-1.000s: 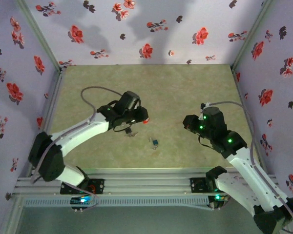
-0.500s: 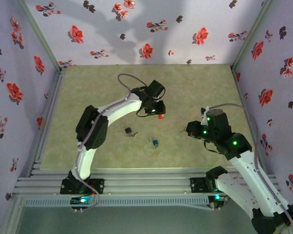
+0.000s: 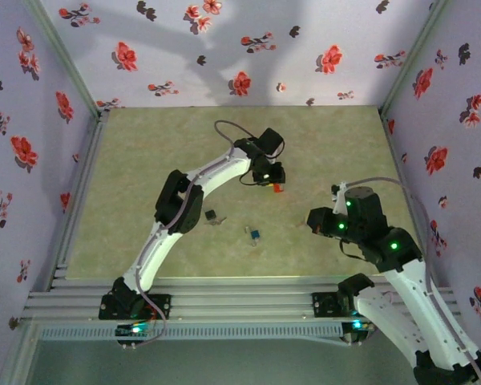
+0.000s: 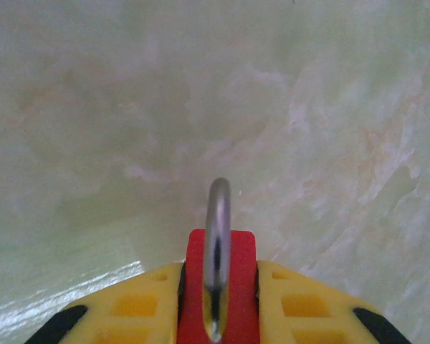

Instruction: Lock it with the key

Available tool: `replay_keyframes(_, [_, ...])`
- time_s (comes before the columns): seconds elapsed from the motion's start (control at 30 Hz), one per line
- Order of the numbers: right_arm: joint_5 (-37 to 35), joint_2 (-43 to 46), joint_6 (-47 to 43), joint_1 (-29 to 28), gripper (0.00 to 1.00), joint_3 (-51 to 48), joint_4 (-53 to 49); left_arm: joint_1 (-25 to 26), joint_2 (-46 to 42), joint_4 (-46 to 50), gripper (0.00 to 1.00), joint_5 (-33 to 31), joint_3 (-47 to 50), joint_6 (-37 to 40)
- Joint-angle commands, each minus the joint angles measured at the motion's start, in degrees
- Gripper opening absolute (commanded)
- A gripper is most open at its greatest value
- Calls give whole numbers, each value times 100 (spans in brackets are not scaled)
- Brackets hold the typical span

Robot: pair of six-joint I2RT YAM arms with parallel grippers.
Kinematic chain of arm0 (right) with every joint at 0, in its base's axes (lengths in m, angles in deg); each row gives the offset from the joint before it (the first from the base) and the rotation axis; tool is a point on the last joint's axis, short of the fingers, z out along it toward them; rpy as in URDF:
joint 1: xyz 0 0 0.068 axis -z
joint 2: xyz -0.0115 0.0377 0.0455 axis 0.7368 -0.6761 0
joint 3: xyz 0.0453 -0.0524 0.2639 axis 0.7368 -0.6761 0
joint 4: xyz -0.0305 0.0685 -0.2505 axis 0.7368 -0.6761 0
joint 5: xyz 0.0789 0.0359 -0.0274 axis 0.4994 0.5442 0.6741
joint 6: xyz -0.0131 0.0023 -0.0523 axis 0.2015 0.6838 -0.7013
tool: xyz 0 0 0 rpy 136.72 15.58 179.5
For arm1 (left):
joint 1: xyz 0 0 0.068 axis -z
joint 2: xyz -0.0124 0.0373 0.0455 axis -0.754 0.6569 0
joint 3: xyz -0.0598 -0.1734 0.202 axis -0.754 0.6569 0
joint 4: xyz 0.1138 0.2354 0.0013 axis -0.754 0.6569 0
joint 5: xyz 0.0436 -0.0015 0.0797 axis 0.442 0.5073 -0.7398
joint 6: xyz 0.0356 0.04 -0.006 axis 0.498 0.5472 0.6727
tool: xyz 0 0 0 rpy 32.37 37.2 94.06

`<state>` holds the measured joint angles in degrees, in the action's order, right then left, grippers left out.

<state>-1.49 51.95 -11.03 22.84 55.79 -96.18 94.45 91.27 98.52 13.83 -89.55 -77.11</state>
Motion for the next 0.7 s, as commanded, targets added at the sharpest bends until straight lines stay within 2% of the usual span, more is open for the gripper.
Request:
replay_keyframes(0.0, [130,150,-111,36,0,150,-207,-82,153,202,0,266,-293,-78])
replay_keyframes(0.17, [244,261,-98,36,0,125,-263,-104,274,180,0,464,-314,-104])
replay_keyframes(0.27, [280,320,-69,36,0,81,-261,-104,293,195,3,511,-288,-64])
replay_keyframes(0.4, [311,364,-36,36,0,56,-274,-107,296,304,12,512,-276,39])
replay_keyframes(0.53, [339,372,-21,32,0,55,-287,-118,296,437,25,512,-293,141])
replay_keyframes(0.67, [381,397,-2,36,0,46,-298,-142,290,562,29,498,-272,252])
